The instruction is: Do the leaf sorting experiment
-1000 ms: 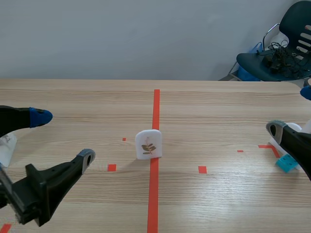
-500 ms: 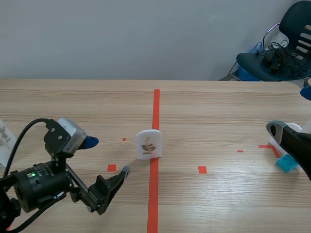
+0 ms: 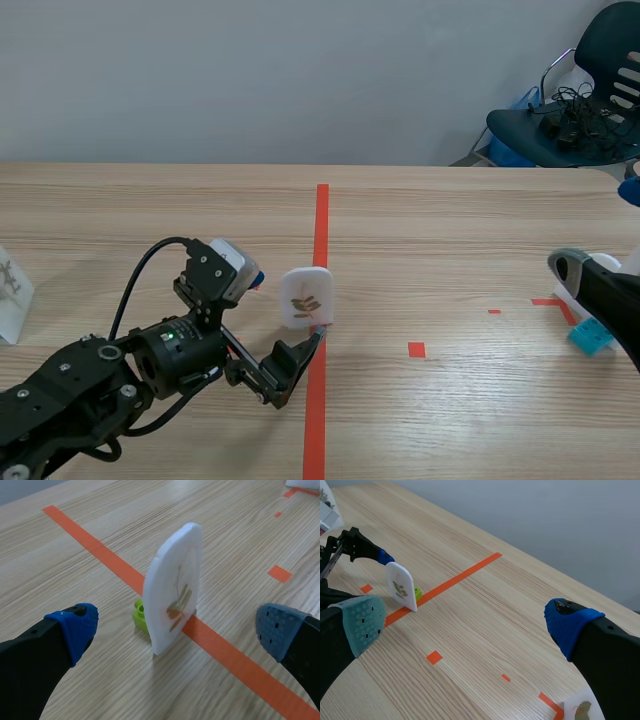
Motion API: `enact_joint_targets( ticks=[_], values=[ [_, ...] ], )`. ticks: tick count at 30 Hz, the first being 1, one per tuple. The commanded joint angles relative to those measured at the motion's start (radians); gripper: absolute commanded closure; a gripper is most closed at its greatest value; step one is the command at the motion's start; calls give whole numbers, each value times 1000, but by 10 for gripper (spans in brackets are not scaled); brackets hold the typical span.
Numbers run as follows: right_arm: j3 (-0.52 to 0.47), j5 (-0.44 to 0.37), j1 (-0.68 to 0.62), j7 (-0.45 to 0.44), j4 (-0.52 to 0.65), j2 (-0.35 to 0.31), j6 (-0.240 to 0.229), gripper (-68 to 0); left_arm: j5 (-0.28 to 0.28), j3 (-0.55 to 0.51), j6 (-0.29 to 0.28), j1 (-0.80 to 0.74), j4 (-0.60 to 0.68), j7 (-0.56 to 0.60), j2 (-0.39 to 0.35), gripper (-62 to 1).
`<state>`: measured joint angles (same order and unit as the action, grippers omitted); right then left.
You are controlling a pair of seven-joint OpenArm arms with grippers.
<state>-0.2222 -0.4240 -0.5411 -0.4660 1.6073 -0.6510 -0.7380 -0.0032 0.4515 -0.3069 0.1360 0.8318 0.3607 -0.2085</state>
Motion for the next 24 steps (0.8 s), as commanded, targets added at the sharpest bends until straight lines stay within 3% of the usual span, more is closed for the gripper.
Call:
enact_joint_targets(
  ticks=[1,5,9,14,19,24],
  values=[
    [-10,-14,15,-18,2,-8,-8,-679,13,-1,0,10,22,16,12,-623],
    [-10,-14,15,-17,2,-8,-8,-679,18,-1,-2,11,19,16,34,-608],
    [-10,-14,15,-16,2,-8,-8,-679,18,0,-2,11,19,17,50,-384],
    [-10,-14,15,-10,2,-6,-8,-679,23,11,-1,11,19,17,69,-234],
    [-10,-14,15,-7,2,-5,-8,-679,23,11,2,11,19,16,78,-36],
    [-10,-14,15,-2,2,-5,-8,-679,30,9,-4,11,24,15,75,-36]
  ],
)
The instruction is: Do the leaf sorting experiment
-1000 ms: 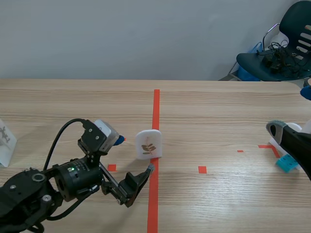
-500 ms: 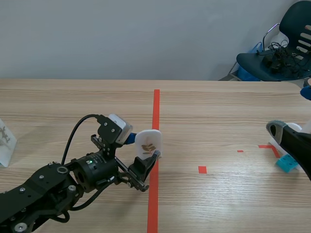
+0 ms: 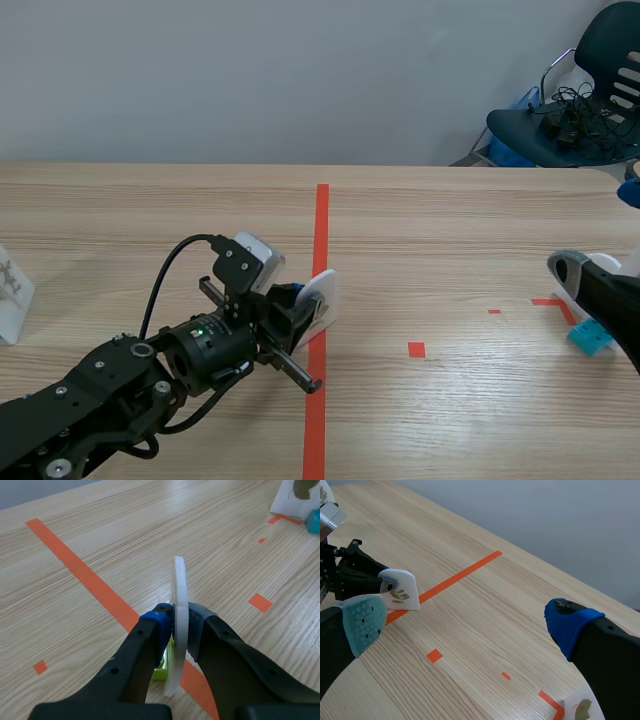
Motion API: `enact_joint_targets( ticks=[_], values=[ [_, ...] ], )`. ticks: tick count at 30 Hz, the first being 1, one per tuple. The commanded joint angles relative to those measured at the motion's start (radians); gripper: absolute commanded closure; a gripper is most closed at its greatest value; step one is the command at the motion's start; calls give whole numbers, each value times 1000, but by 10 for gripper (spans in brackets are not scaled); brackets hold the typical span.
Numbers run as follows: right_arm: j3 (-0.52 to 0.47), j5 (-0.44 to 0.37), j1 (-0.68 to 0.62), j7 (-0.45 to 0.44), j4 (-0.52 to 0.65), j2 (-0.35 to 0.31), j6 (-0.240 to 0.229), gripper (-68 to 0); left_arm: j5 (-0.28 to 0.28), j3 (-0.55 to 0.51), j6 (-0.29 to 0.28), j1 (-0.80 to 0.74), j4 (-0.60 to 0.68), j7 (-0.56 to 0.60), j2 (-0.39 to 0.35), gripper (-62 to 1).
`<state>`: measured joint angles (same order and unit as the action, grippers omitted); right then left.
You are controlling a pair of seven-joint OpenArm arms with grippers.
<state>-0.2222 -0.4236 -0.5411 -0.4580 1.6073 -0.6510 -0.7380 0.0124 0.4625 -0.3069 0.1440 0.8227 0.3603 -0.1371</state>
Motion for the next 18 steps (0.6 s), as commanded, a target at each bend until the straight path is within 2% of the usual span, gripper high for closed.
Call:
enact_joint_targets(
  ticks=[1,4,8,12,18],
  values=[
    [-10,-14,15,-10,2,-5,-8,-679,29,-3,-23,0,43,8,2,-36],
    [-10,-14,15,-7,2,-5,-8,-679,84,-13,-74,-24,105,-14,-16,-36],
    [-10,-14,15,-6,2,-5,-8,-679,104,-85,-74,-106,252,-62,-41,-36],
    [-10,-14,15,-7,2,-5,-8,-679,108,-193,-74,-232,388,-81,-77,-36],
    [-10,-14,15,-7,2,-5,-8,-679,177,-401,-72,-412,480,-81,-99,-36]
  ],
)
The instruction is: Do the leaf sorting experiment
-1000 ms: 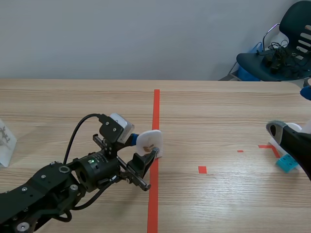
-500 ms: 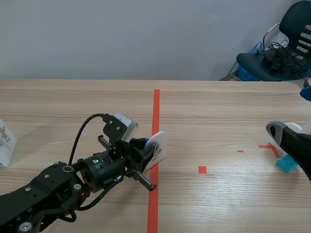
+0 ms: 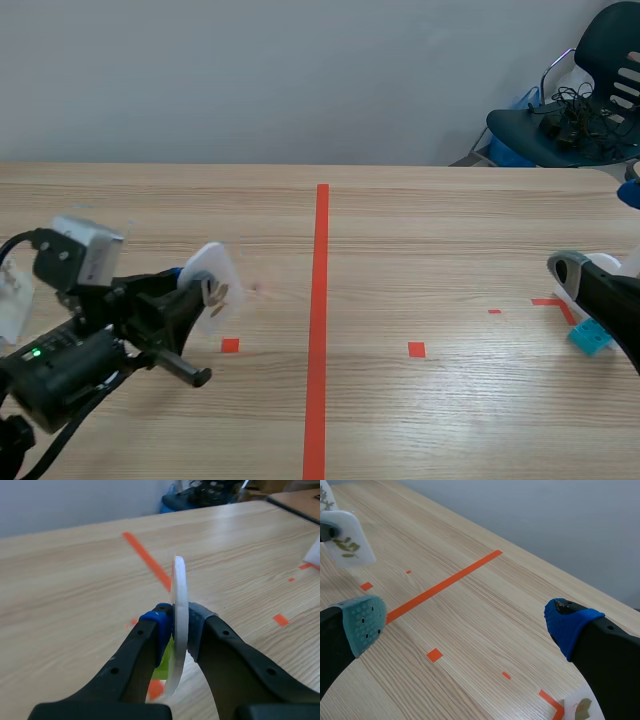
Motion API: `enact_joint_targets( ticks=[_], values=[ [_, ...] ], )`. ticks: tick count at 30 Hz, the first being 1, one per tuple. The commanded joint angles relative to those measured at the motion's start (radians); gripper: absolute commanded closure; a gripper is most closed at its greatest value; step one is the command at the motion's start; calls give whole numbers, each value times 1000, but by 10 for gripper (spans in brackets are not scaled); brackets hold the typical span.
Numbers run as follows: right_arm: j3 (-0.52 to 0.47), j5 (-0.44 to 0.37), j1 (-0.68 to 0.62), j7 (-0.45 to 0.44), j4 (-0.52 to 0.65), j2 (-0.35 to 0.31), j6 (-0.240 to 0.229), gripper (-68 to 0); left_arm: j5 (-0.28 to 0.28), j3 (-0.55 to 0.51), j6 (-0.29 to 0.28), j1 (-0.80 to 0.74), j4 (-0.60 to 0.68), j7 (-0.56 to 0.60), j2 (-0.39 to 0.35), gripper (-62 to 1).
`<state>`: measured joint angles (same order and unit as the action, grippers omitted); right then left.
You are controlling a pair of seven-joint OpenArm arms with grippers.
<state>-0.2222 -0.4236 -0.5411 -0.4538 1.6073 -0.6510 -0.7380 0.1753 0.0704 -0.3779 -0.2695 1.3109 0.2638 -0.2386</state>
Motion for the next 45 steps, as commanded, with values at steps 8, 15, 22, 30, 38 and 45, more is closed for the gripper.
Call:
enact_joint_targets(
  ticks=[8,15,22,30,38,45],
  values=[
    [-10,-14,15,-11,2,-5,-8,-679,86,-264,74,-59,-14,11,-1,-36],
    [-10,-14,15,-11,2,-5,-8,-679,107,-296,157,-23,-105,6,-50,-36],
    [-10,-14,15,-7,2,-5,-8,-679,117,-297,183,53,-251,35,-67,-62],
    [-10,-14,15,1,2,-5,-8,-679,121,-297,182,70,-277,35,-67,-338],
    [-10,-14,15,4,2,-5,-8,-679,216,-298,181,15,-132,21,-83,-472],
    [-10,-32,15,-1,2,-5,-8,-679,267,-318,-47,-142,153,-37,-94,-623]
  ],
)
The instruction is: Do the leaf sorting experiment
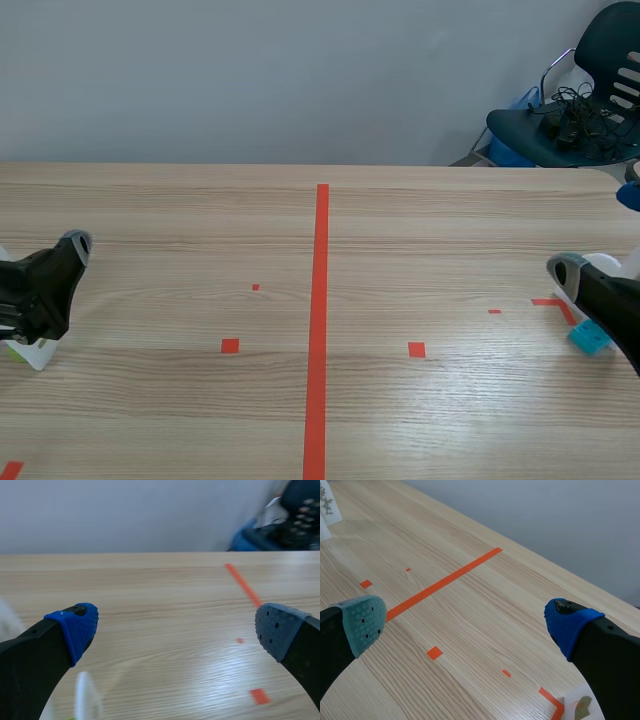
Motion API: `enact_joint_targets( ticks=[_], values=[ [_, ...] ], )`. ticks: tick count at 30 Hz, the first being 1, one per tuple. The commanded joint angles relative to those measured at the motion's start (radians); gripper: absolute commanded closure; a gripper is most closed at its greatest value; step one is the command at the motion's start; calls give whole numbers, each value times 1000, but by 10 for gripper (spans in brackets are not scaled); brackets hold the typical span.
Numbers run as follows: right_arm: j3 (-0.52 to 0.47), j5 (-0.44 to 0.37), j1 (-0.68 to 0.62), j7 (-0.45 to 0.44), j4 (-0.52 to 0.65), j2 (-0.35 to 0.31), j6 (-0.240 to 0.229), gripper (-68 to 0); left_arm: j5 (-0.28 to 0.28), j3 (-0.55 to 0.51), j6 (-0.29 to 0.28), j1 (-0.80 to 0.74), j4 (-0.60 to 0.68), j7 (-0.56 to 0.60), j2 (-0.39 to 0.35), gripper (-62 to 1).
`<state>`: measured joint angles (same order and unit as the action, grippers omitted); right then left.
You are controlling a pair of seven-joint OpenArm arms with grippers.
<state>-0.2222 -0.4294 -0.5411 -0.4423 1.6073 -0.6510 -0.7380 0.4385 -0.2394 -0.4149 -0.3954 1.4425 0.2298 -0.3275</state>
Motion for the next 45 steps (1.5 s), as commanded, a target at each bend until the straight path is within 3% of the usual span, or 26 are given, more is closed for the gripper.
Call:
enact_joint_targets(
  ticks=[1,5,10,15,18,23,26,35,39,45],
  values=[
    [-10,-37,15,-13,2,-5,-8,-679,4,-8,-47,-36,66,-23,-3,-623],
    [-21,-56,15,-12,2,-5,-8,-679,27,-8,-127,-101,245,-122,3,-623],
    [-38,-57,15,-11,2,-5,-8,-679,33,-5,-152,-143,452,-231,16,-623],
    [-42,-56,15,-8,2,-5,-8,-679,32,31,-166,-153,554,-295,17,-623],
    [-42,-57,15,-8,2,-5,-8,-679,6,82,-182,-153,551,-307,17,-623],
    [-42,-57,15,-8,2,-5,-8,-679,-97,167,-154,-153,538,-306,17,-623],
    [-42,-57,15,-8,2,-5,-8,-679,-107,187,-126,-153,538,-304,17,-623],
    [-42,-53,15,-7,2,-5,-8,-679,-125,188,-127,-153,521,-311,16,-623],
    [-42,-53,15,-7,2,-5,-8,-679,-185,188,-127,-150,447,-307,0,-623],
    [-42,-53,15,-7,2,-5,-8,-679,-204,209,-141,-92,225,-229,-12,-623]
  ],
)
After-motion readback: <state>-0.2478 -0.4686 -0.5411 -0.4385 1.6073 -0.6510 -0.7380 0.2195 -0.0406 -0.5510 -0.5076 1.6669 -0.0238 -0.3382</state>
